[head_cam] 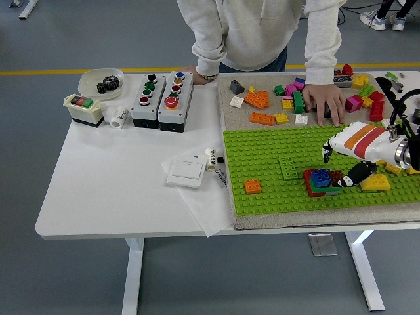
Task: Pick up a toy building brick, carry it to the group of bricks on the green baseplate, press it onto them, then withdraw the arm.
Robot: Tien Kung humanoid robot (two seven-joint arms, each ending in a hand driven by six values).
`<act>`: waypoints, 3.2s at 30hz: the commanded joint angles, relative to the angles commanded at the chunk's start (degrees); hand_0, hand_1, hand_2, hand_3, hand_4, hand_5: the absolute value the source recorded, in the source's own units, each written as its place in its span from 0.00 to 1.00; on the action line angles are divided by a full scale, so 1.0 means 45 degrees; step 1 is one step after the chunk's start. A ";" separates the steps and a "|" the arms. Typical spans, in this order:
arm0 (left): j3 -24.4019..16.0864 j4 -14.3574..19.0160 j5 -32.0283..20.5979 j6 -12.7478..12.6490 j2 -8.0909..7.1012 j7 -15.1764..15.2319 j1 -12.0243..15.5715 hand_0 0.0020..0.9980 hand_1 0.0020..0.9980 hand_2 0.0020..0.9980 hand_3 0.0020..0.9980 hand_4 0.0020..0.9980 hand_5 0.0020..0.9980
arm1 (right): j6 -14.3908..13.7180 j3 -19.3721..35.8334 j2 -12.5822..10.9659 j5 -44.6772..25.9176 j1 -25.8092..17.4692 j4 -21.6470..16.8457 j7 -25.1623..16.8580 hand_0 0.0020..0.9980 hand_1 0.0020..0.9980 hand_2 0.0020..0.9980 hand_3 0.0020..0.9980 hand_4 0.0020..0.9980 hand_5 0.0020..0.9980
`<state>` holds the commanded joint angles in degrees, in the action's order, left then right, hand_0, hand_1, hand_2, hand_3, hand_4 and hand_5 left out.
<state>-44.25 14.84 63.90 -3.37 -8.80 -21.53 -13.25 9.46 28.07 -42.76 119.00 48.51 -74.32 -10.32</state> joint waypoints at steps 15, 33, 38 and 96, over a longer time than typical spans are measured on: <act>-0.0011 -0.0003 0.0015 0.0041 0.0002 -0.0003 0.0051 0.78 0.75 0.74 0.60 0.68 0.59 | 0.1007 0.2282 -0.0604 0.0119 -0.1275 -0.1638 0.0206 0.47 0.58 0.70 0.71 0.95 0.41; -0.0297 -0.0022 0.0549 0.0168 0.0087 -0.0072 0.0310 0.78 0.76 0.74 0.60 0.68 0.59 | -0.2495 0.7084 -0.0288 -0.2465 -0.6670 -0.4094 -0.0179 0.68 0.70 0.72 0.59 0.68 0.37; -0.0356 -0.0017 0.0681 0.0228 0.0103 -0.0092 0.0374 0.78 0.76 0.74 0.60 0.68 0.59 | -0.2430 0.7099 -0.0122 -0.2302 -0.7129 -0.3748 -0.0221 0.70 0.71 0.73 0.60 0.68 0.37; -0.0078 0.0009 0.0365 0.0202 0.0072 -0.0038 0.0123 0.77 0.76 0.72 0.60 0.67 0.59 | -0.2234 0.5458 0.0474 -0.0860 -0.6648 -0.2228 -0.0252 0.70 0.70 0.72 0.58 0.69 0.37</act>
<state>-44.60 14.88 65.54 -2.46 -8.48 -21.70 -12.69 -0.60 52.63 -40.63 115.13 18.60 -84.35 -11.46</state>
